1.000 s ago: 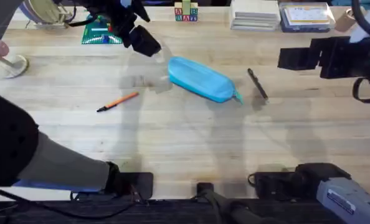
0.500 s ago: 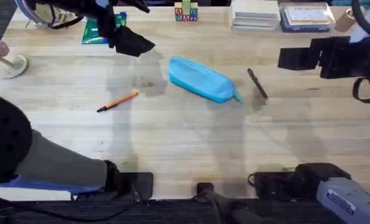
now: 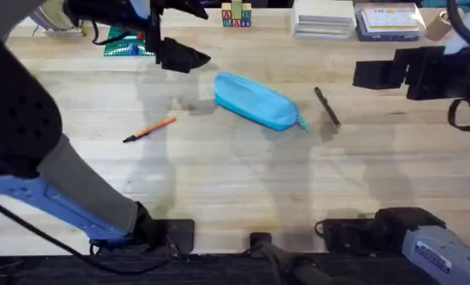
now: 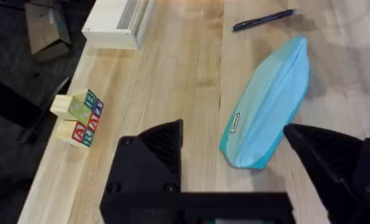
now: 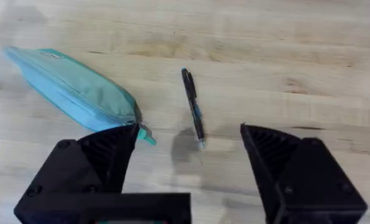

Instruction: Unzip the bag, pick up the pens from the table one at a time and place them inside, then zip the bag closed.

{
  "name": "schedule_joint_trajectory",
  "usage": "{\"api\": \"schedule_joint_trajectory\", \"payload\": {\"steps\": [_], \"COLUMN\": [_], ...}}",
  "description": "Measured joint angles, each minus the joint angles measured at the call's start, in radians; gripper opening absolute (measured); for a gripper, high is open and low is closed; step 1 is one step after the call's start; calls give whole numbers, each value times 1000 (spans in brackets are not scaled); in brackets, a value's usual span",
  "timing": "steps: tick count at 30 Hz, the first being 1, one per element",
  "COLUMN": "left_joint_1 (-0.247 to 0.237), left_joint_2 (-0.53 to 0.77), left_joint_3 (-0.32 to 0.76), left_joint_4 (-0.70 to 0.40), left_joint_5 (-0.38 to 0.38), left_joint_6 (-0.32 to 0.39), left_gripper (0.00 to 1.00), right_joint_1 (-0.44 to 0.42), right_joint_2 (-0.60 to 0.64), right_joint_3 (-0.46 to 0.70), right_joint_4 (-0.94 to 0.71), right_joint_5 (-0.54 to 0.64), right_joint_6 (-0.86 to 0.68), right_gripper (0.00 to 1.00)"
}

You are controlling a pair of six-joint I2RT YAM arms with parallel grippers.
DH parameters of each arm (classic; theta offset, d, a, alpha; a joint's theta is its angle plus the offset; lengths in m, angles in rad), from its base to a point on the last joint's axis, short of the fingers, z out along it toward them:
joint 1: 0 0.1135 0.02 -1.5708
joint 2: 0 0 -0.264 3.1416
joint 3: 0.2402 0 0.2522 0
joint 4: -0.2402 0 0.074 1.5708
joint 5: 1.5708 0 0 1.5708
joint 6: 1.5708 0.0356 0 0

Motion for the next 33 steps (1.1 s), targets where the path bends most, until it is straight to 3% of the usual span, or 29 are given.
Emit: {"api": "schedule_joint_trajectory", "payload": {"steps": [7,13,21,33], "left_joint_1": [0,-12,-49,-56], "left_joint_2": [44,118,232,265], "left_joint_3": [0,1,1,2], "left_joint_4": [-22,-87,-86,-75], "left_joint_5": [20,34,36,36], "left_joint_6": [11,64,104,121], "left_gripper": [991,991,992,990], "right_joint_1": [0,0,0,0], "right_joint_2": [0,0,0,0], "right_joint_3": [0,0,0,0], "right_joint_4": [0,0,0,0], "right_joint_5": [0,0,0,0], "right_joint_6": [0,0,0,0], "right_gripper": [997,997,996,997]}}
